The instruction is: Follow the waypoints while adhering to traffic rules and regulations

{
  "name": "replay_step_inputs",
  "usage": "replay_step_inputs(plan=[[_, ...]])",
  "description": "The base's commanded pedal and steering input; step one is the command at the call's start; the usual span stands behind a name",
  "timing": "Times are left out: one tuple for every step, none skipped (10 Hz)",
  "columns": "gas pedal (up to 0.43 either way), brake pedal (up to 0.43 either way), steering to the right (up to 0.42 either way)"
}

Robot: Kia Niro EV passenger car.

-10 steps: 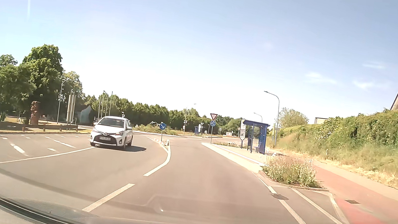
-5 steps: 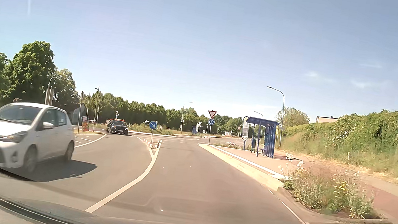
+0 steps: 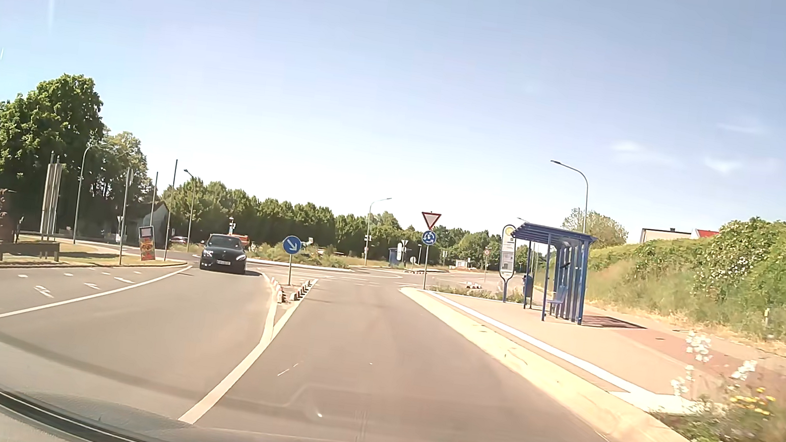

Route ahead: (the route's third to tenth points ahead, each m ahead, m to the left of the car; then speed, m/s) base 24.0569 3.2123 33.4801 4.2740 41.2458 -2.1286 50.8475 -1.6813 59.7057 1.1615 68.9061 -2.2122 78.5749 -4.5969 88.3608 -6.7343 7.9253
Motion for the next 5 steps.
replay_step_inputs(plan=[[0.039,0.03,-0.047],[0.039,0.03,-0.048],[0.039,0.03,-0.049],[0.039,0.03,-0.048],[0.039,0.03,-0.049]])
